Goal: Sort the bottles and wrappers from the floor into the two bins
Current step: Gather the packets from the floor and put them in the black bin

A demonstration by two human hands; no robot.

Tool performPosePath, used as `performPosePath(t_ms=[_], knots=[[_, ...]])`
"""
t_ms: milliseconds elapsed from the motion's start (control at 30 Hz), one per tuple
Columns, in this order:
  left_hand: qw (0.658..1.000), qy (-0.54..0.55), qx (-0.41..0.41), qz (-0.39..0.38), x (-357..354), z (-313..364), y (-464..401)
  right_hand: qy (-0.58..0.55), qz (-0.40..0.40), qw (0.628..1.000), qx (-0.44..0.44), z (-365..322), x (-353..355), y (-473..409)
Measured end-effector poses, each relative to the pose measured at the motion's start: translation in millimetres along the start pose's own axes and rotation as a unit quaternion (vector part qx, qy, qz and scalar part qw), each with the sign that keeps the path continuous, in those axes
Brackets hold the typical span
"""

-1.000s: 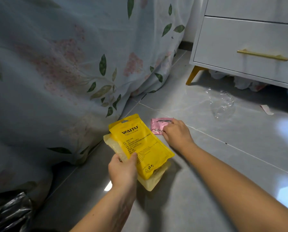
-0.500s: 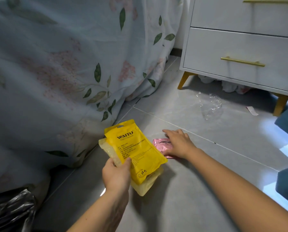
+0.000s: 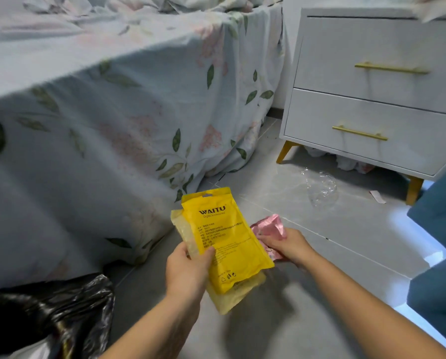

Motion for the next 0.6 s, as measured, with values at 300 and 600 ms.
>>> performPosePath(t_ms=[300, 600], knots=[[0.995, 0.012, -0.057, -0.080, 75.0, 70.0, 70.8, -0.375, -0.253, 0.892, -0.001, -167.1, -24.6, 124.9], [0.991, 0.044, -0.088, -0.089, 171.2, 119.1, 135.7, -0.201, -0.212, 0.951, 0.103, -251.0, -125.3, 213.3]])
Point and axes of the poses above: each hand's wrist, its own y-axis away from the middle knuckle, its own x-axis out of the back of the hand, z = x × y, the point moved 3 cm from there along -y, towards the middle knuckle, and after that the axes turned 5 degrees about x, right-handed, at the moved point
